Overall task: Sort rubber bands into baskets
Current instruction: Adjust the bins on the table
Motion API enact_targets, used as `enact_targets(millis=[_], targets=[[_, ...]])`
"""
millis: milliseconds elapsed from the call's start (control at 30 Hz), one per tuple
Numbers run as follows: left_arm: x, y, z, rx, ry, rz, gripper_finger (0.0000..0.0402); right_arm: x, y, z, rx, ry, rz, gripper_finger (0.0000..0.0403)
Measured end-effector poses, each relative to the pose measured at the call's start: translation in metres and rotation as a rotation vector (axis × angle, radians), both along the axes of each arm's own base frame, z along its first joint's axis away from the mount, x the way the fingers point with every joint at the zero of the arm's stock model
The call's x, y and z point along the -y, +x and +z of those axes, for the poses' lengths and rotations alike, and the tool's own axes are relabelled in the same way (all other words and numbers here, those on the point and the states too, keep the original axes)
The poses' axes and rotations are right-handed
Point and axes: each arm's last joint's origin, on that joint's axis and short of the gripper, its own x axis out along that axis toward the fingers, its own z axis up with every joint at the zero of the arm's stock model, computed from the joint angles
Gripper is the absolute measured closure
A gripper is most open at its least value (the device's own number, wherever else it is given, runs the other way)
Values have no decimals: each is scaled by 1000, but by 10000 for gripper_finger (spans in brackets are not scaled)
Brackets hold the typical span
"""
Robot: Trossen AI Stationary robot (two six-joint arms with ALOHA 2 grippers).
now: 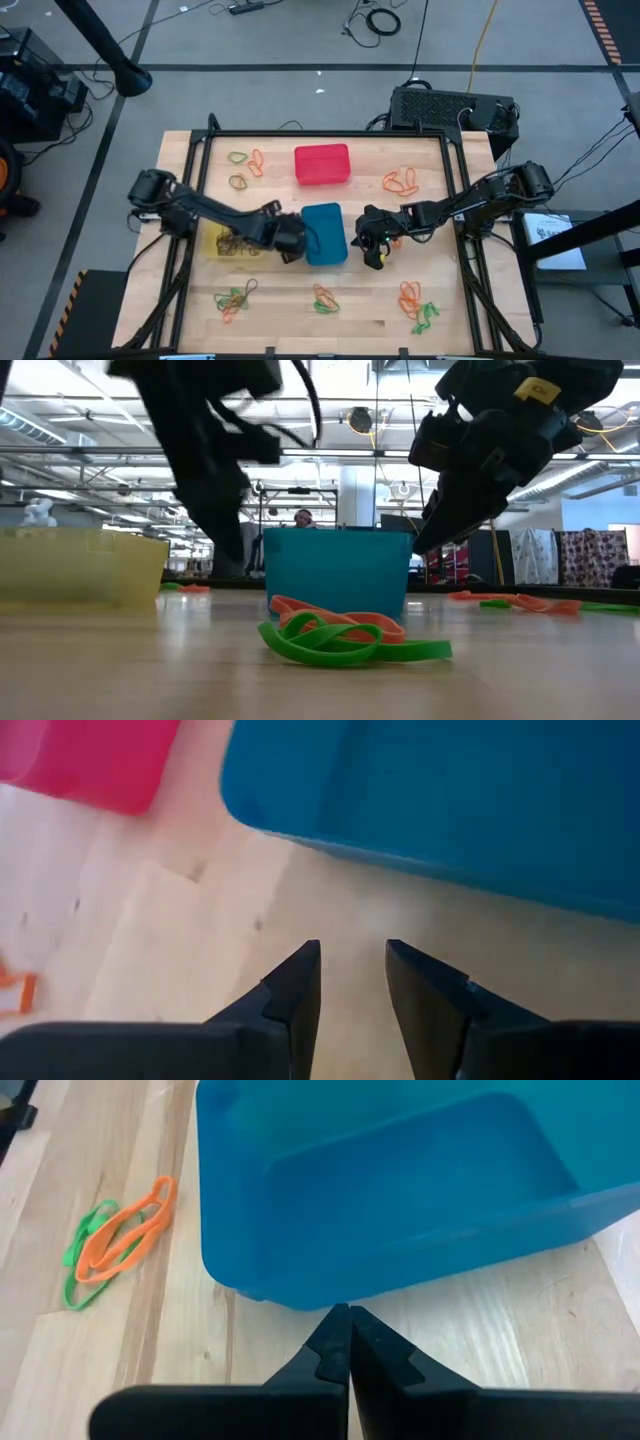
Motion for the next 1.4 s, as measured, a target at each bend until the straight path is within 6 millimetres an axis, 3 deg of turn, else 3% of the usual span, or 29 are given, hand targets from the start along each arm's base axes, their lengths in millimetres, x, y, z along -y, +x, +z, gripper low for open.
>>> enact_targets(millis=[233, 567, 1033, 1133, 1400], targets=[[-28, 15, -8, 20, -27, -1, 279, -1, 0, 0, -1, -1, 3, 403], [-43, 28, -4, 128, -51, -18, 279, -1, 0, 0, 0, -1, 4, 403], [-36, 17, -8, -7, -215, -44, 279, 6, 0, -1, -8, -60, 25, 403], [-31, 19, 4, -44, -234, -45, 279, 10, 0, -1, -2, -83, 25, 403], [-16, 30, 58, -75, -197, -65, 279, 27, 2, 0, 4, -185, -111, 403]])
